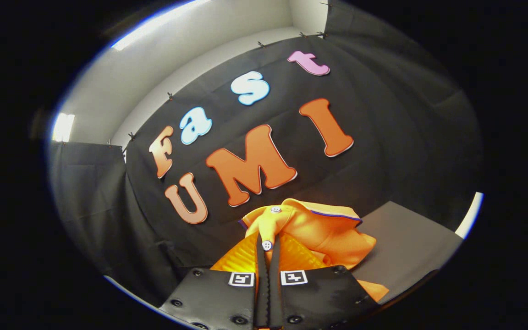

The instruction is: Put the clothes into the washing machine and then close the washing machine lid.

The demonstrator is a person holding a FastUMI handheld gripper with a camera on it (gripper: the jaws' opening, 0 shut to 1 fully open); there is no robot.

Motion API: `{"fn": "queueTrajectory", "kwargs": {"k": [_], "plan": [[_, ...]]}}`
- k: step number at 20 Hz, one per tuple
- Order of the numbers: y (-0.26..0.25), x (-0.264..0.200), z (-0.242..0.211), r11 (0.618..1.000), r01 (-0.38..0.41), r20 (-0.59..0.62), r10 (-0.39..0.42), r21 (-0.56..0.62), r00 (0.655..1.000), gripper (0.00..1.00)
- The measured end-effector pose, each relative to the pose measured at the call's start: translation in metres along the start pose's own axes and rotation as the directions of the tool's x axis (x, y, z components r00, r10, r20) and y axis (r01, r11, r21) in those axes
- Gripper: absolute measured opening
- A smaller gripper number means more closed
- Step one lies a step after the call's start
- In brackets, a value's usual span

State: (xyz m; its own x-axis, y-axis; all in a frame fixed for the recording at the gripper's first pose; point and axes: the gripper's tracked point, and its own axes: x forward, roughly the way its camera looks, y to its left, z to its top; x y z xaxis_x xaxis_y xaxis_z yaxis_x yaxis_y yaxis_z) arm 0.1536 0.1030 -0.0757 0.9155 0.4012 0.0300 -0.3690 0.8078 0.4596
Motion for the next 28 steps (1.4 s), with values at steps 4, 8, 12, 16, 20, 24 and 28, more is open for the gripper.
{"fn": "queueTrajectory", "kwargs": {"k": [4,8,12,16,20,24,28], "plan": [[0.039,-0.008,0.016,0.996,-0.047,0.016,0.048,-0.080,0.999,0.08],[0.089,-0.004,0.022,0.992,-0.084,0.024,0.087,-0.098,0.996,0.08],[0.144,0.006,0.023,0.990,-0.093,0.063,0.100,-0.105,0.993,0.07],[0.207,0.028,0.009,0.985,-0.138,0.047,0.144,-0.108,0.989,0.07],[0.259,0.056,-0.027,0.973,-0.189,-0.013,0.189,-0.130,0.982,0.07],[0.300,0.088,-0.079,0.964,-0.240,-0.085,0.231,-0.116,0.969,0.07],[0.319,0.116,-0.138,0.962,-0.263,-0.164,0.247,-0.079,0.955,0.08]]}}
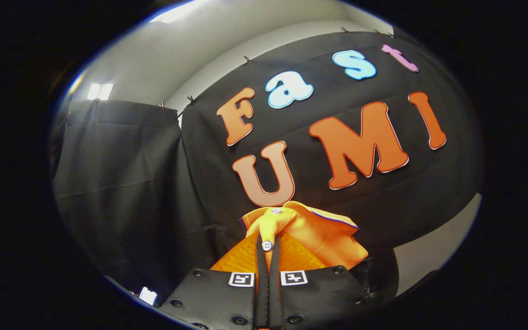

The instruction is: Put the clothes into the washing machine and then close the washing machine lid.

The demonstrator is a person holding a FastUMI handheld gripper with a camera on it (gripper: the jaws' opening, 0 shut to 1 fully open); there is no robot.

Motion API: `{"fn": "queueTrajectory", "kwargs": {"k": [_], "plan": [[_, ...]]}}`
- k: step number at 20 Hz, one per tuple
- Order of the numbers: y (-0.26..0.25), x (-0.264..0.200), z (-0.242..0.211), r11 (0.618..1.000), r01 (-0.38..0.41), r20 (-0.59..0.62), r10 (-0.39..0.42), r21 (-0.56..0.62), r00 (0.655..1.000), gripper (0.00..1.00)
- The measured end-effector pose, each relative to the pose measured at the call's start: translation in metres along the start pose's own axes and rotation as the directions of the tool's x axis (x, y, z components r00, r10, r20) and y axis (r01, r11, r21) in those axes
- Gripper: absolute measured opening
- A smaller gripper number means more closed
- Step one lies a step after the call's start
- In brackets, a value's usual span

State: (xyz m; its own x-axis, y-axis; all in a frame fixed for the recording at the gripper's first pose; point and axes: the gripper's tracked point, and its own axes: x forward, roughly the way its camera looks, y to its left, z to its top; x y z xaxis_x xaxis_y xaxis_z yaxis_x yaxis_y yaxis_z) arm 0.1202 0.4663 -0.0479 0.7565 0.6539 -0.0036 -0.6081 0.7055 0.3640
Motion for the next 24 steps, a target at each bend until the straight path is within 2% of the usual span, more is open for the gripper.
{"fn": "queueTrajectory", "kwargs": {"k": [6,11,15,18,24], "plan": [[-0.017,0.040,-0.074,0.998,0.066,-0.102,-0.065,0.003,0.993,0.08],[-0.025,0.051,-0.143,0.994,0.111,-0.204,-0.111,-0.012,0.973,0.07],[-0.023,0.050,-0.193,0.993,0.116,-0.277,-0.115,-0.012,0.954,0.08],[-0.033,0.048,-0.235,0.988,0.141,-0.355,-0.153,-0.062,0.922,0.08],[-0.065,0.041,-0.329,0.980,0.193,-0.519,-0.186,-0.042,0.834,0.08]]}}
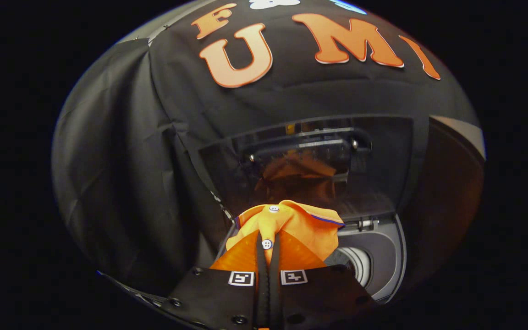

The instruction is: Put the clothes into the washing machine and then close the washing machine lid.

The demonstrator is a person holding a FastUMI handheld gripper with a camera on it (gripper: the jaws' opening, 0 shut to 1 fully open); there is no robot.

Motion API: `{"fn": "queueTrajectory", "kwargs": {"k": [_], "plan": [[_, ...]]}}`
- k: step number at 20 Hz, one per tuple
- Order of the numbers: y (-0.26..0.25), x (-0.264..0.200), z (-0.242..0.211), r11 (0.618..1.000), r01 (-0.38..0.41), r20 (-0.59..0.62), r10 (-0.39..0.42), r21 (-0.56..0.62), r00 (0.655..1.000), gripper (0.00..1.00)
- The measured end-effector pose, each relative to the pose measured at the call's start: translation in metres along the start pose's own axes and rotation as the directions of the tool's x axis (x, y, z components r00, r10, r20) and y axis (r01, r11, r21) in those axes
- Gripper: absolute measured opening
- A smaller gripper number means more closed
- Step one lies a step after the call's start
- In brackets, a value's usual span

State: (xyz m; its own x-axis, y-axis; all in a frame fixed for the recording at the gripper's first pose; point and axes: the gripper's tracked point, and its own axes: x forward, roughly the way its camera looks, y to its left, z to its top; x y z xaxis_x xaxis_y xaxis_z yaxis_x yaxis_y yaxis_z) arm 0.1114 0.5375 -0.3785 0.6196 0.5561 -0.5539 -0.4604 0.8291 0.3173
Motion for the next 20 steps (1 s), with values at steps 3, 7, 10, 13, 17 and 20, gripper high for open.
{"fn": "queueTrajectory", "kwargs": {"k": [3,7,10,13,17,20], "plan": [[-0.011,0.027,-0.028,1.000,0.024,-0.081,-0.023,0.019,0.996,0.08],[-0.019,0.047,-0.050,0.998,0.055,-0.120,-0.051,0.022,0.991,0.08],[-0.023,0.064,-0.071,0.998,0.070,-0.168,-0.070,-0.005,0.983,0.08],[-0.034,0.078,-0.096,0.994,0.112,-0.241,-0.108,0.001,0.964,0.08],[-0.055,0.092,-0.117,0.982,0.173,-0.321,-0.138,0.083,0.937,0.08],[-0.070,0.099,-0.122,0.972,0.217,-0.347,-0.174,0.088,0.922,0.08]]}}
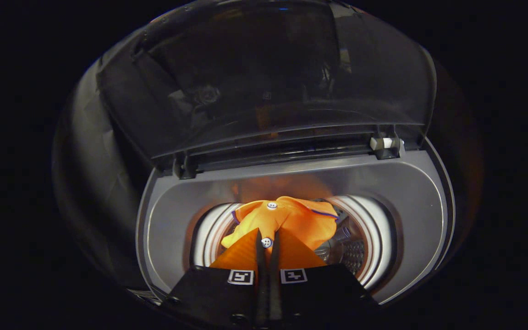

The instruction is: Put the clothes into the washing machine and then close the washing machine lid.

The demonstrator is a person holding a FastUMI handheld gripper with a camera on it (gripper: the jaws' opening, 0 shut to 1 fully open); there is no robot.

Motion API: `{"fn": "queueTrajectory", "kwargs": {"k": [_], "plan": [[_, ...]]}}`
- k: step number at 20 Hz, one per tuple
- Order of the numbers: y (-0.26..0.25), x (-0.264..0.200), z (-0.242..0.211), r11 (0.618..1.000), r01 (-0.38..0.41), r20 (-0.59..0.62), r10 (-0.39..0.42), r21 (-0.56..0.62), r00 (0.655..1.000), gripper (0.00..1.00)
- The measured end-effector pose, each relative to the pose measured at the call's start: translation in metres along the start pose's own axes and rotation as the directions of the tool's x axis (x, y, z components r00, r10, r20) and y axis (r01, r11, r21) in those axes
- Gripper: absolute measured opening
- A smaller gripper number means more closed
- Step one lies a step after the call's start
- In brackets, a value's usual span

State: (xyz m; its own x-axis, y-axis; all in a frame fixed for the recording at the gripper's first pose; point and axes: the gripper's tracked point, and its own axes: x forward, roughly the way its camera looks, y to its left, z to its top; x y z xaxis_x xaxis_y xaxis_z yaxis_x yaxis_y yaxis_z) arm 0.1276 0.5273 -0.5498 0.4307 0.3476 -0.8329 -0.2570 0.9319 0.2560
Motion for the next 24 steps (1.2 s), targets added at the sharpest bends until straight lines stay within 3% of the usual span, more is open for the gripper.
{"fn": "queueTrajectory", "kwargs": {"k": [9,17,18,23,24], "plan": [[-0.019,0.028,-0.016,0.996,0.041,-0.143,-0.029,0.084,0.989,0.08],[-0.017,0.024,-0.018,0.995,0.041,-0.140,-0.029,0.089,0.990,0.11],[-0.021,0.023,-0.025,0.995,0.056,-0.168,-0.042,0.077,0.985,0.15],[-0.025,0.015,-0.021,0.995,0.088,-0.135,-0.081,0.046,0.987,0.99],[-0.025,0.014,-0.019,0.995,0.089,-0.132,-0.082,0.043,0.988,0.99]]}}
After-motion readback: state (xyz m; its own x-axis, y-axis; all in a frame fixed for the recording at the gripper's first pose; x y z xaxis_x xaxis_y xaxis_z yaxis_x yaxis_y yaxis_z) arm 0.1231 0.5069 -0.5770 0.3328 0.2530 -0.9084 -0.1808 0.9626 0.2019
